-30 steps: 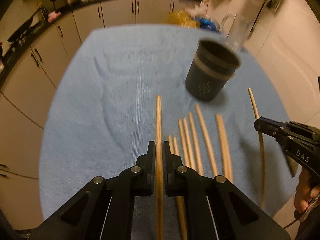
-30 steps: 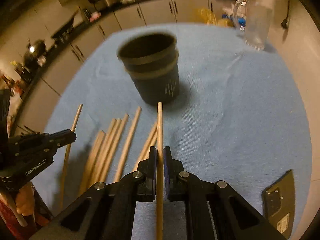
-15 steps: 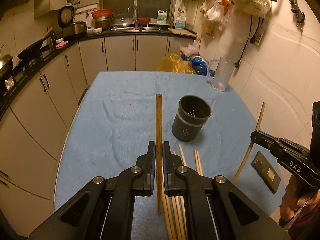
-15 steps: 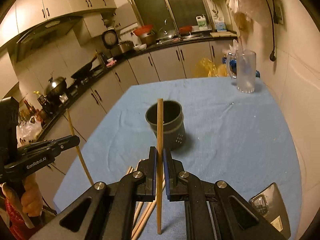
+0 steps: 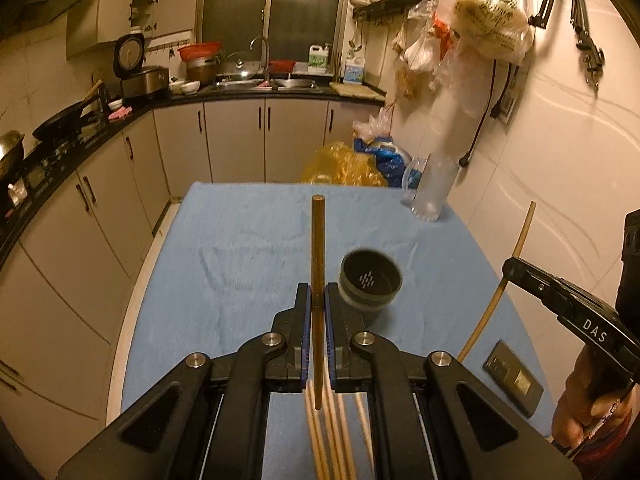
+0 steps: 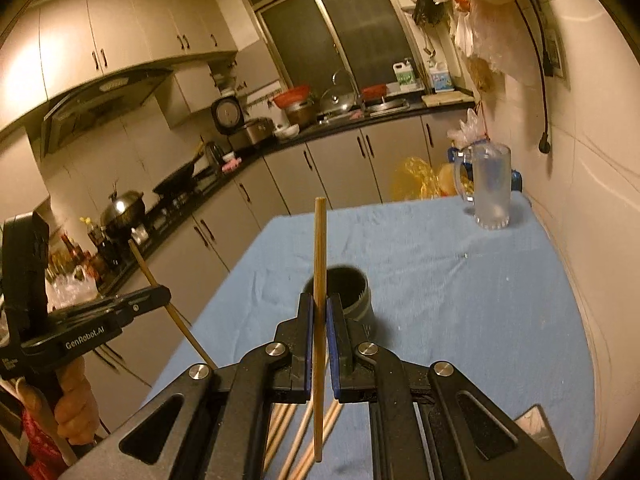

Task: Organize utensils
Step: 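Lift both held chopsticks and carry them above the grey utensil holder, then open the left tool over the holder while the right tool releases its chopstick, then move both open tools back to the remaining chopsticks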

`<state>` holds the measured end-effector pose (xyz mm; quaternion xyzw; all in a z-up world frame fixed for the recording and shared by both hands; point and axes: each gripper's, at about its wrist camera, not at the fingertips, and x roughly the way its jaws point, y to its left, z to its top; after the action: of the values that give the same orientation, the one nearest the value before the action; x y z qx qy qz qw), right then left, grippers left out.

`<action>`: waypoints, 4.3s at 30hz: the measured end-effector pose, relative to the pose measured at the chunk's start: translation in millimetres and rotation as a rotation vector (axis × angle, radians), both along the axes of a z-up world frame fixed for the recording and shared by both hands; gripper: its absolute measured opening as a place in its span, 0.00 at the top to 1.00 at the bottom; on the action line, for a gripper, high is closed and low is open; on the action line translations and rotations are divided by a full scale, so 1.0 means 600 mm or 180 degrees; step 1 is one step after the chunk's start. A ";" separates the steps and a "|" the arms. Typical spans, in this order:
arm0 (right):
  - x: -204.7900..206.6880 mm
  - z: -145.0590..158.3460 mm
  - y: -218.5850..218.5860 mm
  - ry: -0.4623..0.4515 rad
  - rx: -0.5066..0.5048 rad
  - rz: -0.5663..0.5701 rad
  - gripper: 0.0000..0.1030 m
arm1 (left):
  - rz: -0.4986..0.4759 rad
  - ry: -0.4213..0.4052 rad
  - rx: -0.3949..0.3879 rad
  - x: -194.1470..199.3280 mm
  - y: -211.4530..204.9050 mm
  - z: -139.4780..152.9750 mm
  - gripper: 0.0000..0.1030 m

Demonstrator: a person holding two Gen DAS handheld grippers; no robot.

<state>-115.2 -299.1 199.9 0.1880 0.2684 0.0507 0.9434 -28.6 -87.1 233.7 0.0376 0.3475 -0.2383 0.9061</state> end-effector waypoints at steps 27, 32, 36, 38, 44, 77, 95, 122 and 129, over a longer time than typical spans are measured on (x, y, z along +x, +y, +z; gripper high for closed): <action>0.199 0.002 -0.081 -0.0027 0.0298 -0.0515 0.93 | -0.0082 0.0279 -0.0432 0.192 -0.113 0.012 0.94; 0.227 -0.053 -0.075 0.0265 0.0360 -0.0399 0.93 | -0.0072 0.0409 -0.0361 0.212 -0.124 -0.027 0.94; 0.242 -0.084 -0.066 0.0437 0.0352 -0.0339 0.93 | -0.0050 0.0529 -0.0334 0.227 -0.125 -0.055 0.94; 0.247 -0.092 -0.066 0.0484 0.0356 -0.0319 0.93 | -0.0045 0.0555 -0.0327 0.232 -0.125 -0.064 0.94; 0.243 -0.089 -0.065 0.0463 0.0348 -0.0316 0.89 | -0.0051 0.0550 -0.0382 0.236 -0.110 -0.065 0.93; 0.034 -0.202 0.012 0.0930 0.0474 0.0003 0.76 | 0.0138 0.1014 -0.0367 0.041 0.091 -0.215 0.73; -0.017 -0.299 0.037 0.1314 0.0550 0.0100 0.76 | -0.0074 0.1386 -0.0033 -0.026 0.070 -0.339 0.73; -0.005 -0.303 0.035 0.1386 0.0595 0.0084 0.76 | -0.0217 0.1360 0.0035 -0.013 0.063 -0.351 0.77; -0.005 -0.308 0.028 0.1408 0.0621 0.0052 0.76 | -0.0222 0.1332 0.0188 -0.009 0.056 -0.348 0.80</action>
<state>-118.3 -282.1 15.3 0.2826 0.4639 0.0417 0.8386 -34.2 -53.2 24.7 0.0258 0.5334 -0.2617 0.8039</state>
